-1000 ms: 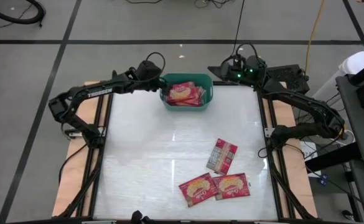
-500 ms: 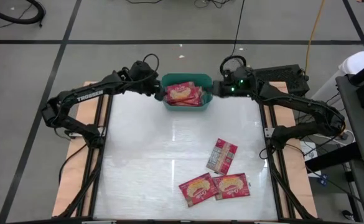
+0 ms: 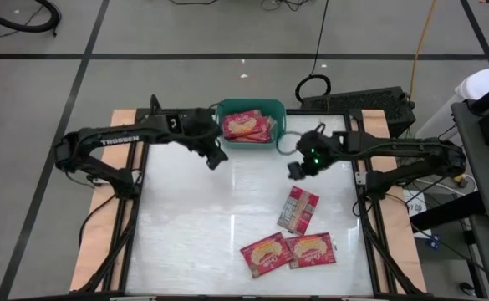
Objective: Sort popcorn bags into baskets
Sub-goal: Put the red popcorn pack into the green bin
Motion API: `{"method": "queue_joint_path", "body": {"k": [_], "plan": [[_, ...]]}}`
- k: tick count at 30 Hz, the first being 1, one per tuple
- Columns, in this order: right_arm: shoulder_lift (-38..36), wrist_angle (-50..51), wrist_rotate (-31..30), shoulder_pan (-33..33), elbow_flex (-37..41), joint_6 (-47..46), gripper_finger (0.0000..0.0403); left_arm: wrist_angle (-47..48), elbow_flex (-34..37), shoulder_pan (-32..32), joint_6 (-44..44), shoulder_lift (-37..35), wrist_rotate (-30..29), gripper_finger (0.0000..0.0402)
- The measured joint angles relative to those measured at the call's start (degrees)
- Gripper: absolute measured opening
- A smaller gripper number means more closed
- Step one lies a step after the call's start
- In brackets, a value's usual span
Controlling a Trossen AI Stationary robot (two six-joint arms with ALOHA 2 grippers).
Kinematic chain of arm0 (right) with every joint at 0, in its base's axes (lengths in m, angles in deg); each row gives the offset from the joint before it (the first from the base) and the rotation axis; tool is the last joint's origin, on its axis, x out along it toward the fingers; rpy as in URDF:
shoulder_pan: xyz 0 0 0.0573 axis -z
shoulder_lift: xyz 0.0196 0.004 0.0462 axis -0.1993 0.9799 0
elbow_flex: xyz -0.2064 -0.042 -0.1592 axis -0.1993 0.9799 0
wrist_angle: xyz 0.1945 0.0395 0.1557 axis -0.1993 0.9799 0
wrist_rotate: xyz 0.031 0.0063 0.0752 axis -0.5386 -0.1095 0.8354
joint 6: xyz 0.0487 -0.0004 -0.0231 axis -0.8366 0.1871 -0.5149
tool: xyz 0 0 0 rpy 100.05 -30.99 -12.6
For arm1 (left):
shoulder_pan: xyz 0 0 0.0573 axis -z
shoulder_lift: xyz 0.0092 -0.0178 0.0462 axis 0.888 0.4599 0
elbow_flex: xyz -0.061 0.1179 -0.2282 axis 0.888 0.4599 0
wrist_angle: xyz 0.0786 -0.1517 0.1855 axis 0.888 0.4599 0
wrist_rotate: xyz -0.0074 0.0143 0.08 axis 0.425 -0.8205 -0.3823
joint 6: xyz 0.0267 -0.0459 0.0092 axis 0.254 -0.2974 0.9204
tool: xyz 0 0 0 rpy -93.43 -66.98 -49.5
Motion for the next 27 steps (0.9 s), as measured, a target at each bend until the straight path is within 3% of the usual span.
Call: {"method": "queue_joint_path", "body": {"k": [6,16,20,27], "plan": [[0.0,8.9,-2.4,-2.1,0.0,7.2,0.0171,-1.4,0.0,7.7,-7.3,0.0,-5.6,0.0113],[0.0,9.1,1.6,-11.4,0.0,30.8,0.0219,-5.4,0.0,16.7,-18.6,0.0,-10.9,0.0118],[0.0,2.6,1.0,-17.1,1.7,41.6,0.0244,-5.4,0.0,20.1,-24.7,0.0,-12.1,0.0118],[1.5,-11.3,0.5,-22.5,9.0,51.3,0.0247,-8.7,0.0,29.3,-32.5,0.0,-24.7,0.0118]]}}
